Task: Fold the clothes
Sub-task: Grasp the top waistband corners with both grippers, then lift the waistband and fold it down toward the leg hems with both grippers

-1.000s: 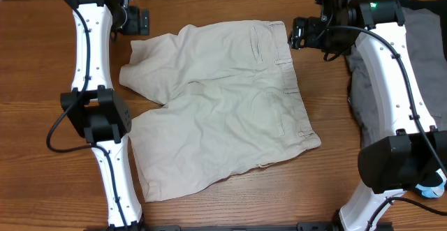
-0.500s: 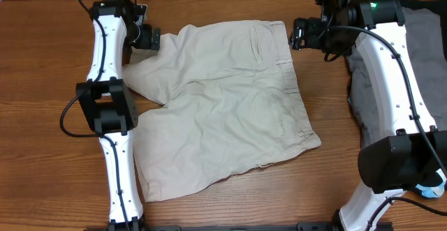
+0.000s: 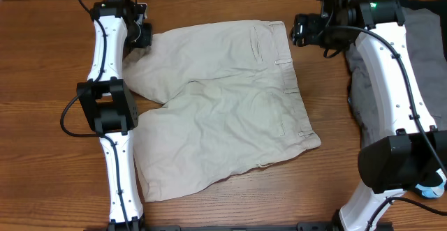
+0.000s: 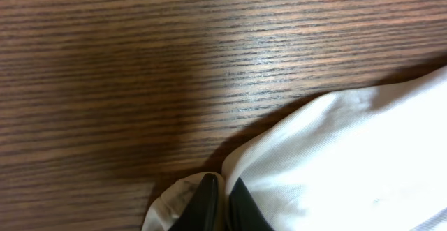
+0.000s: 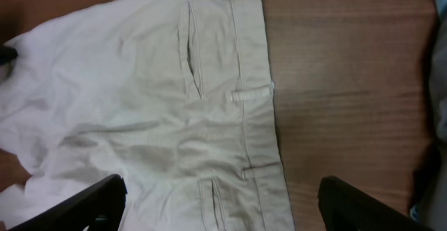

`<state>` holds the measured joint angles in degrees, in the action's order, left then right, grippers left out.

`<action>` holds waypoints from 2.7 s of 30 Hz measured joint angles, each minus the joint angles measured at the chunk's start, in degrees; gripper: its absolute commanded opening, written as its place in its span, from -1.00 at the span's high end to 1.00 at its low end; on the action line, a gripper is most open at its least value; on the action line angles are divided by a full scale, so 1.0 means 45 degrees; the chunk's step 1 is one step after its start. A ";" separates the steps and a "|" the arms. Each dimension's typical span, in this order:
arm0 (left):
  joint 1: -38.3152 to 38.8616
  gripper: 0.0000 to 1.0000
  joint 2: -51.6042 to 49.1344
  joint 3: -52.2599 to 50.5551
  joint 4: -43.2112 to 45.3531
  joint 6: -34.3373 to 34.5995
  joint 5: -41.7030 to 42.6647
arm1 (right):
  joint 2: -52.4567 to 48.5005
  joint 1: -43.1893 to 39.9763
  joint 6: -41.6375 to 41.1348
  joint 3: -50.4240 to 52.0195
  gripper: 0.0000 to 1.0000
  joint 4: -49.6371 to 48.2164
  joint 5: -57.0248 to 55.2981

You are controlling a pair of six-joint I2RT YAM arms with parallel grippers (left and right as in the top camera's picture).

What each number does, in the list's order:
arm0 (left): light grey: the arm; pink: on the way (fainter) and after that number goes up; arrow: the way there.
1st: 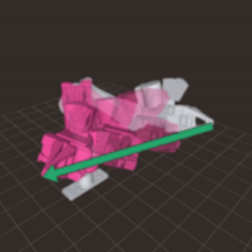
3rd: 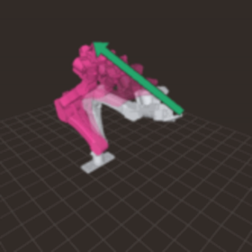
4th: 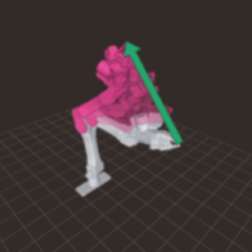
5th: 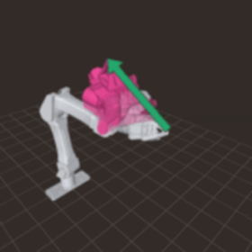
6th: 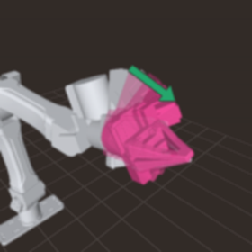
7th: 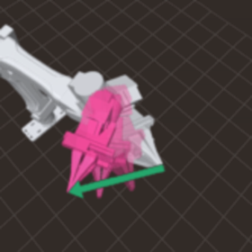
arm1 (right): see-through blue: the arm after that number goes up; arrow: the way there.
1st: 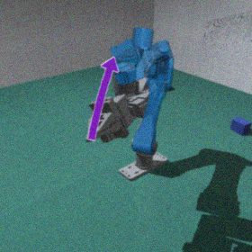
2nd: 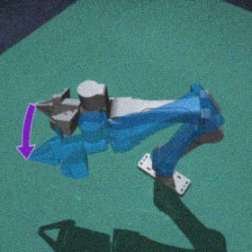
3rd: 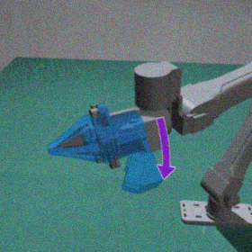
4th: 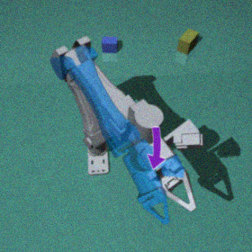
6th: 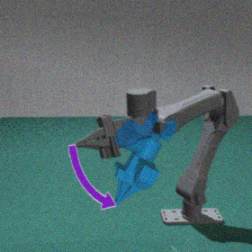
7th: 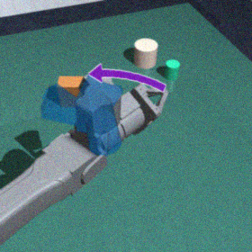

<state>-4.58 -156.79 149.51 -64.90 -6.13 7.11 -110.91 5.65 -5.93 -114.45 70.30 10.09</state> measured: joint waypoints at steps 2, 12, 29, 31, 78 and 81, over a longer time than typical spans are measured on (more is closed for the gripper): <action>0.0000 0.92 0.0000 0.0000 -0.0053 0.0024 0.0000 | 0.0000 0.0005 -0.0015 0.0000 -0.79 -0.0398 -0.0010; -0.0005 0.92 0.0617 0.0991 -0.1302 0.0821 0.0486 | -0.0321 0.0559 0.0010 0.0000 -0.86 -0.3327 -0.1093; 0.1321 0.92 0.3293 0.1443 -0.2409 0.1457 0.1098 | -0.5105 0.0583 0.0782 -0.0005 -0.85 -0.8340 -0.0996; 0.1457 0.92 0.3293 0.1443 -0.2395 0.1477 0.1103 | -0.5450 0.0588 0.0743 -0.0005 -0.85 -0.8689 -0.0787; 0.0325 0.92 0.3293 0.2807 -0.2249 0.1486 0.3016 | -0.6509 -0.1870 0.0865 -0.8544 0.93 0.0777 0.1749; 0.0000 0.92 0.3298 0.3512 -0.2705 0.1486 0.3910 | -0.6125 -0.1957 0.1035 -0.9520 0.93 0.2375 0.2127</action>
<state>-4.58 -141.95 165.31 -77.08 0.56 24.71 -138.47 -3.16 -1.28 -157.29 80.99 19.66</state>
